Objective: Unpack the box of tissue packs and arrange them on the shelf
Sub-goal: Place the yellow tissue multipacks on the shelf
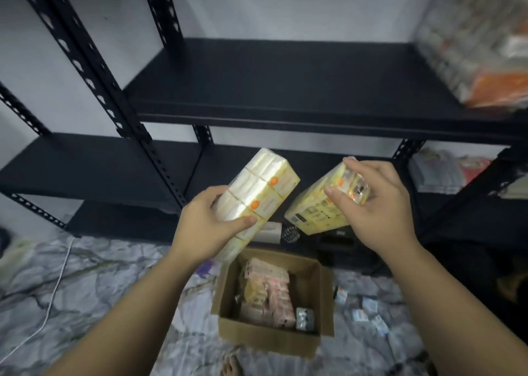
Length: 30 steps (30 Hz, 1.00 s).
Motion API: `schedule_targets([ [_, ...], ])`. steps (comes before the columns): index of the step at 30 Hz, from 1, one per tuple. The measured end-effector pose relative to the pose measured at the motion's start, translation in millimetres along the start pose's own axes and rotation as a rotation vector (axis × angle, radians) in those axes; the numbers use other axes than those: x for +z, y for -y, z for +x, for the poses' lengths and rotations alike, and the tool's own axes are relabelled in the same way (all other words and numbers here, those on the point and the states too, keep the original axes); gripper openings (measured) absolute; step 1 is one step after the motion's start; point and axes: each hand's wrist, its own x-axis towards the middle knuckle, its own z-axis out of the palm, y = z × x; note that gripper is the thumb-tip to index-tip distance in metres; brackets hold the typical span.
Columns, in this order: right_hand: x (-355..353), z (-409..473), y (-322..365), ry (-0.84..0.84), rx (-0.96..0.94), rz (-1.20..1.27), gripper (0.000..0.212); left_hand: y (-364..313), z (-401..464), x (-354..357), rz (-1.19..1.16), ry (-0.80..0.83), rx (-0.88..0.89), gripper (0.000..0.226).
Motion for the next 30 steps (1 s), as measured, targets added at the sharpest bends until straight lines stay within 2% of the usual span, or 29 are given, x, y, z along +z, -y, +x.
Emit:
schedule_targets([
  [7, -39, 65, 54, -0.042, -0.105, -0.012, 0.051, -70, 34, -45, 0.085, -0.082, 0.104, 0.063],
  [11, -58, 104, 90, -0.116, -0.214, -0.019, 0.049, -106, 74, -77, 0.136, -0.11, 0.187, 0.069],
  [16, -74, 148, 124, -0.223, -0.264, 0.005, 0.041, -133, 138, -113, 0.217, -0.119, 0.258, 0.073],
  [21, -54, 186, 128, -0.301, -0.276, -0.036, 0.04, -135, 200, -125, 0.27, -0.094, 0.27, 0.068],
  [30, 20, 208, 79, -0.424, -0.111, -0.075, 0.05, -108, 275, -107, 0.372, 0.005, 0.21, 0.07],
])
